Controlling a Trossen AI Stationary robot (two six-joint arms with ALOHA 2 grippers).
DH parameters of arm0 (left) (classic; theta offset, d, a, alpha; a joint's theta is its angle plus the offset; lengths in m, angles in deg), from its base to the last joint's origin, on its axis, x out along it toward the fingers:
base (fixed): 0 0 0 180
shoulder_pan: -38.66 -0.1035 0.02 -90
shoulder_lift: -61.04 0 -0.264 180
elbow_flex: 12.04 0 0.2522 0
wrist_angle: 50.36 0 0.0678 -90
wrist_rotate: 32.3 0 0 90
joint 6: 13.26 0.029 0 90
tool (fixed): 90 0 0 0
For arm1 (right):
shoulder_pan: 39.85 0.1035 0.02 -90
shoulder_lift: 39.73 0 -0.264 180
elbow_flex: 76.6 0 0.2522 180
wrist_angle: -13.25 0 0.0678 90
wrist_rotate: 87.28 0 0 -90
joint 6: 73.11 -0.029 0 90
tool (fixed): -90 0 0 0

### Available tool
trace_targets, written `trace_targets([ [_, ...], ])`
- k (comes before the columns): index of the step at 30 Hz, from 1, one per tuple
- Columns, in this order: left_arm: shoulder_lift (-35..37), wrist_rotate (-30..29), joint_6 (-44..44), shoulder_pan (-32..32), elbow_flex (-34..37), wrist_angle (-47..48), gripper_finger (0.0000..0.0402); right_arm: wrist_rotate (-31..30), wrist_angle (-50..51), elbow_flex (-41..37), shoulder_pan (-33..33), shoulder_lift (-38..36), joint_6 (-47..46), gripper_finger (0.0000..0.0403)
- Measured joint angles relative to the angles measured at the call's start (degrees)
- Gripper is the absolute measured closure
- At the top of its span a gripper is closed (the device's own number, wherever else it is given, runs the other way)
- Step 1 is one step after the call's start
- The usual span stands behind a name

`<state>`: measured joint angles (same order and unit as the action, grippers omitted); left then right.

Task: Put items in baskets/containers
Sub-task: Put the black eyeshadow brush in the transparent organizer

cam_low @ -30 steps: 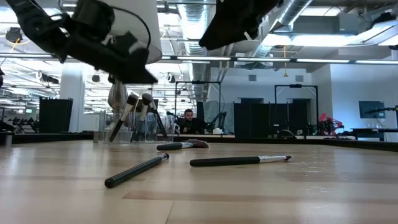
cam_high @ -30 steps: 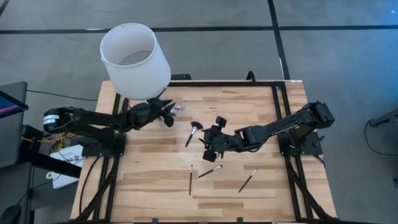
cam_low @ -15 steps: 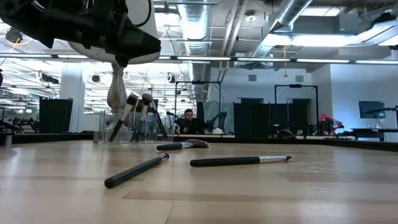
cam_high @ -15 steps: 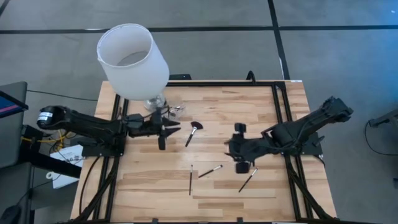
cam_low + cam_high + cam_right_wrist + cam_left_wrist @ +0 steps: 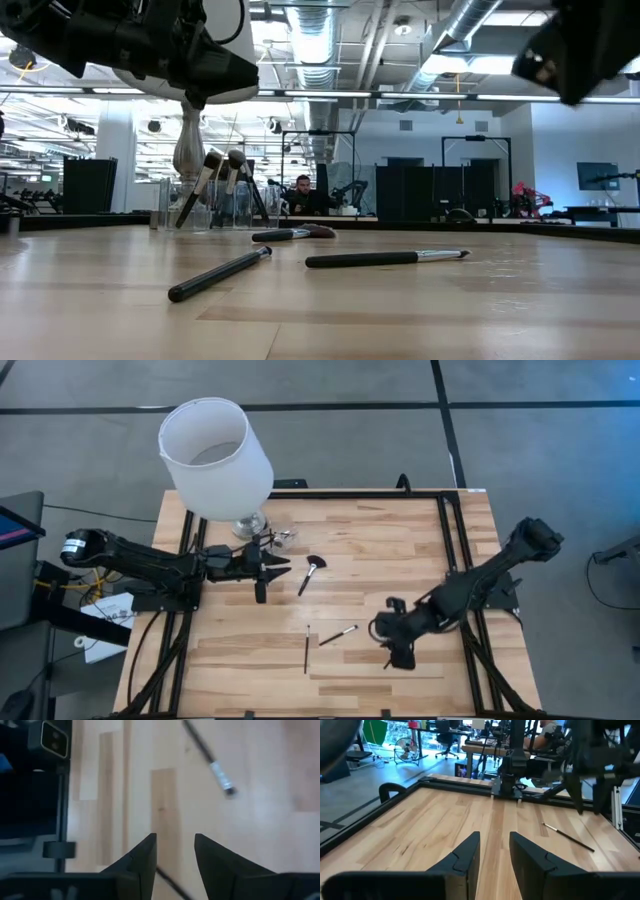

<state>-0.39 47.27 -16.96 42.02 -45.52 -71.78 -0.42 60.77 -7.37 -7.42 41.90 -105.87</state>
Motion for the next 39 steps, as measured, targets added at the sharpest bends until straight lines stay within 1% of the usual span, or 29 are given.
trace_targets([
  [4,0.0,0.0,-0.3,0.0,0.0,0.0,0.03,3.0,-2.2,-0.6,3.1,4.6,-2.5,0.0282],
  [7,0.0,0.0,-2.4,0.0,0.0,0.0,0.03,3.4,-5.2,-0.6,5.4,7.6,-2.0,0.028],
  [11,0.0,-1.0,-5.0,0.0,0.0,0.0,0.03,3.3,-12.8,-0.6,5.5,10.8,0.0,0.0283],
  [14,0.0,-3.2,-6.4,0.0,0.0,0.0,0.0301,3.4,-15.1,-0.6,5.2,12.6,1.0,0.0287],
  [15,0.0,-3.6,-6.8,0.0,0.0,-0.1,0.0301,4.6,-14.5,-0.6,5.3,12.8,1.4,0.0288],
  [17,0.0,-4.5,-7.3,0.0,0.0,-0.2,0.0301,9.6,-11.8,-0.5,5.2,13.0,3.1,0.0291],
  [19,0.0,-4.6,-7.3,0.0,0.0,-0.2,0.0301,13.6,-5.4,-0.5,5.6,12.8,4.0,0.0294],
  [20,0.0,-4.6,-7.3,0.0,0.0,-0.2,0.0301,14.1,-2.4,-0.5,6.0,12.8,4.1,0.0295],
  [23,0.0,-4.7,-7.3,0.0,0.0,-0.5,0.0302,11.9,4.2,-0.5,7.4,13.0,4.8,0.0297],
  [28,0.0,-4.8,-7.3,0.0,0.0,-0.5,0.0302,4.5,6.7,-0.6,8.1,14.3,7.5,0.0293],
  [32,0.0,-4.8,-7.2,0.0,0.0,-0.7,0.0302,2.9,7.7,-0.6,7.4,14.4,7.8,0.0281],
  [35,0.0,-4.8,-7.1,0.0,0.0,-0.8,0.0302,2.8,7.3,-0.6,7.2,14.7,9.2,0.027],
  [39,0.0,-4.8,-7.1,0.0,0.0,-0.9,0.0302,3.1,5.8,-2.2,7.2,16.9,10.7,0.0262],
])
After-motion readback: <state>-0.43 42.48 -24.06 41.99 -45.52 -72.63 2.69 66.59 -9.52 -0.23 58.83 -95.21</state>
